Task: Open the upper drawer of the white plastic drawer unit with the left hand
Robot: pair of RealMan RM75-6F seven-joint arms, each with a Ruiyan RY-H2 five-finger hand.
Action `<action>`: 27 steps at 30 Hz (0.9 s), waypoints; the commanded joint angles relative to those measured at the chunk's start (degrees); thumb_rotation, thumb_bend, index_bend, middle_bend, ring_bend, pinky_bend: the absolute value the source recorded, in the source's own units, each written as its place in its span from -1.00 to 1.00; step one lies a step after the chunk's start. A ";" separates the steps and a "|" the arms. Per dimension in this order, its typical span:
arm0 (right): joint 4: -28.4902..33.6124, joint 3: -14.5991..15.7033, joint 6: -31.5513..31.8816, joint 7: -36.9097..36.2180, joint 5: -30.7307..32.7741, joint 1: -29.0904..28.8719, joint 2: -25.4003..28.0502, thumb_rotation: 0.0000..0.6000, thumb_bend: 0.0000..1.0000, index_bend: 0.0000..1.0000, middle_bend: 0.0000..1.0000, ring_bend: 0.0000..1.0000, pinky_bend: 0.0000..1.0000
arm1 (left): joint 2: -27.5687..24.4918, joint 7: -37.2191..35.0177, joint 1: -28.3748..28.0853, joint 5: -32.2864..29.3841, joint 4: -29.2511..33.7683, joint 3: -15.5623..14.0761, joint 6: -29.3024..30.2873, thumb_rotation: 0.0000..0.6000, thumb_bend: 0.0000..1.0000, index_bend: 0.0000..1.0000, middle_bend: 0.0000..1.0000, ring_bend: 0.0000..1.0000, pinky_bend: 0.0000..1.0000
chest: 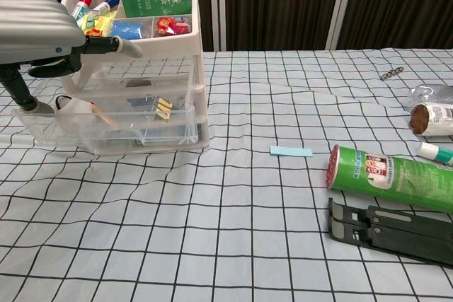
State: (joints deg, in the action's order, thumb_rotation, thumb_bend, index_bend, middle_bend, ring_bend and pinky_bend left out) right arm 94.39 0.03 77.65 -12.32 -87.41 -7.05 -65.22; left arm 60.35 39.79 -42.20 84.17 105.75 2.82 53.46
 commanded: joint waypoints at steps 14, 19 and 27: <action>-0.01 -0.04 0.28 -0.46 -0.24 0.03 0.03 1.00 -0.78 -0.97 -1.00 -1.00 -1.00 | 3.89 0.19 0.22 1.83 -2.89 0.22 1.80 1.00 -1.00 -0.93 0.65 0.44 0.20; 0.03 -0.04 0.46 -0.68 -0.36 0.07 0.10 1.00 -0.78 -0.97 -1.00 -1.00 -1.00 | 4.69 1.08 -0.08 1.31 -2.75 0.62 1.74 1.00 -1.00 -0.92 0.65 0.43 0.20; 0.09 -0.03 0.60 -1.08 -0.51 0.11 0.28 1.00 -0.78 -0.97 -1.00 -1.00 -1.00 | 6.44 3.36 -0.55 0.09 -2.48 1.59 2.27 1.00 -1.00 -0.92 0.65 0.43 0.20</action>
State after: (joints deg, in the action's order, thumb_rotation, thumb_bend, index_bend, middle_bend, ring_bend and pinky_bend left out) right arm 94.48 0.01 78.25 -13.41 -87.92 -6.94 -64.94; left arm 66.71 43.08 -42.71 84.36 103.23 4.31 55.65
